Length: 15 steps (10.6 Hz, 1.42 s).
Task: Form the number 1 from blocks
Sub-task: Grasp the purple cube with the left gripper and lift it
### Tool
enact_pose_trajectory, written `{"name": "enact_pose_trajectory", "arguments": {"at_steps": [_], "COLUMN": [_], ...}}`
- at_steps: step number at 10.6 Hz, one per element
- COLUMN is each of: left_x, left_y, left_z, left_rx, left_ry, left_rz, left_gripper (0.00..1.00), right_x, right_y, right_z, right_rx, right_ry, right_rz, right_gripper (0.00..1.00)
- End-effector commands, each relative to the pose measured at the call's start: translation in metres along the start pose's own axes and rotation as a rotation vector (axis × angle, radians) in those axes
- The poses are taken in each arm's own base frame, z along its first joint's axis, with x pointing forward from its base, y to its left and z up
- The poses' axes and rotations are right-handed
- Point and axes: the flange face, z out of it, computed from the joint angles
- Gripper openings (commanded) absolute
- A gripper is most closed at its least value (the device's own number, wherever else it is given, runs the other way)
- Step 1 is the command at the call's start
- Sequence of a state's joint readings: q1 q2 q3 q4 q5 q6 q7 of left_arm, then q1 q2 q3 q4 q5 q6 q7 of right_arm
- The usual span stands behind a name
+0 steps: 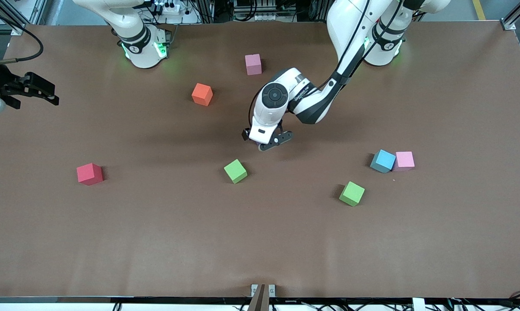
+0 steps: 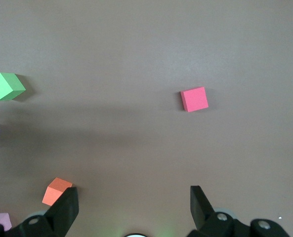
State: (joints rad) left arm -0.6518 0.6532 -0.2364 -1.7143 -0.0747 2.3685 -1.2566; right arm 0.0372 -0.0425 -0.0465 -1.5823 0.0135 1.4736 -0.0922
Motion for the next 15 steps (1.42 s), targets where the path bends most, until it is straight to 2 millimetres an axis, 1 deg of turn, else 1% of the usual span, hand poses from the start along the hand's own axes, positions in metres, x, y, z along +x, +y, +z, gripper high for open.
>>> {"name": "enact_pose_trajectory", "arguments": {"at_steps": [1, 2, 3, 4, 5, 6, 7, 8, 10, 12, 13, 14, 15], "left_x": [-0.003, -0.003, -0.006, -0.018, -0.024, -0.039, -0.051, -0.066, -0.098, -0.126, -0.138, -0.149, -0.157], "left_y": [0.006, 0.005, 0.004, 0.003, -0.001, -0.006, -0.012, -0.018, -0.026, -0.034, -0.035, -0.038, -0.041], "left_z": [0.014, 0.016, 0.016, 0.019, 0.018, 0.019, 0.015, 0.011, 0.012, 0.011, 0.011, 0.015, 0.018], "left_rx": [-0.003, 0.003, 0.009, 0.027, 0.045, 0.062, 0.073, 0.080, 0.098, 0.108, 0.108, 0.115, 0.120], "left_ry": [0.007, 0.010, 0.021, 0.046, 0.082, 0.092, 0.101, 0.102, 0.080, 0.064, 0.053, 0.043, 0.036], "left_rz": [0.011, 0.021, 0.041, 0.093, 0.148, 0.198, 0.233, 0.264, 0.324, 0.355, 0.360, 0.370, 0.378], "left_gripper": [0.67, 0.14, 0.00, 0.00, 0.00, 0.00, 0.00, 0.00, 0.00, 0.00, 0.00, 0.00, 0.00], "right_x": [-0.005, -0.005, -0.005, -0.006, -0.006, -0.006, -0.006, -0.007, -0.006, -0.007, -0.005, -0.001, 0.008], "right_y": [0.000, 0.000, -0.001, -0.001, -0.001, -0.001, -0.001, 0.000, 0.000, 0.005, 0.017, 0.040, 0.057], "right_z": [-0.002, -0.002, -0.002, -0.003, -0.003, -0.002, -0.002, -0.002, -0.001, 0.003, 0.004, 0.012, 0.022], "right_rx": [0.013, 0.013, 0.013, 0.013, 0.013, 0.013, 0.013, 0.014, 0.014, 0.017, 0.019, 0.024, 0.027], "right_ry": [0.003, 0.003, 0.003, 0.003, 0.002, -0.003, -0.003, -0.003, -0.006, -0.028, -0.031, -0.043, -0.055], "right_rz": [-0.006, -0.006, -0.008, -0.008, -0.008, -0.008, -0.008, -0.006, -0.008, 0.002, 0.026, 0.069, 0.098], "right_gripper": [1.00, 1.00, 1.00, 1.00, 1.00, 1.00, 1.00, 1.00, 1.00, 1.00, 1.00, 1.00, 1.00]}}
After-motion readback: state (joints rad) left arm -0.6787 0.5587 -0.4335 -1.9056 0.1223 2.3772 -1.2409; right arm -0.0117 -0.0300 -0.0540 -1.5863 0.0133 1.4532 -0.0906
